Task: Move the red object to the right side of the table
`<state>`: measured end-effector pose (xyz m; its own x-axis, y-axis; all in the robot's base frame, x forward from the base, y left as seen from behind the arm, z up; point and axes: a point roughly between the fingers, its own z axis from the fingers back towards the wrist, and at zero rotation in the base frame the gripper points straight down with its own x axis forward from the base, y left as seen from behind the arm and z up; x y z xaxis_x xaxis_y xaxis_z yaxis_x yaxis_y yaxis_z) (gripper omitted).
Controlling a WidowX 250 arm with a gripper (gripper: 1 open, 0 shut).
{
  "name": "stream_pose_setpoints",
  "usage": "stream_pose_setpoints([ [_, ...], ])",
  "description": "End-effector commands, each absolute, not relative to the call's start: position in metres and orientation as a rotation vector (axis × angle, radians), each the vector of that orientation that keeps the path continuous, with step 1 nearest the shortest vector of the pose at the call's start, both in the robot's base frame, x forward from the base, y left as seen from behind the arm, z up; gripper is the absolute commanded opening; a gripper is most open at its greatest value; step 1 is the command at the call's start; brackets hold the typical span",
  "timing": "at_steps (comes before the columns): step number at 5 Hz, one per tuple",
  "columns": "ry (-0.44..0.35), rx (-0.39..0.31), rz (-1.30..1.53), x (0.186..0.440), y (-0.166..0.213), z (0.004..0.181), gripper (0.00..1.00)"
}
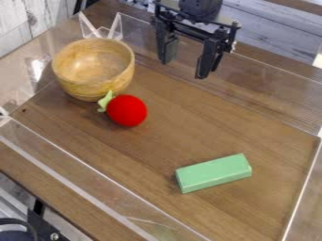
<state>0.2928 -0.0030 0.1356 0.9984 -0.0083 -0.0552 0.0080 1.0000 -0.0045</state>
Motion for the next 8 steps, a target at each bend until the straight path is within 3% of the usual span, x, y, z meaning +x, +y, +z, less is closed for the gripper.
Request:
stream_pose_setpoints([
  [1,0.069,-0.008,-0.060,0.286,0.004,0.125,1.00],
  [4,-0.001,0.014,-0.290,0.249,0.070,0.104,1.00],
  [8,-0.128,0.062,-0.274,0.247,0.084,0.093,1.00],
])
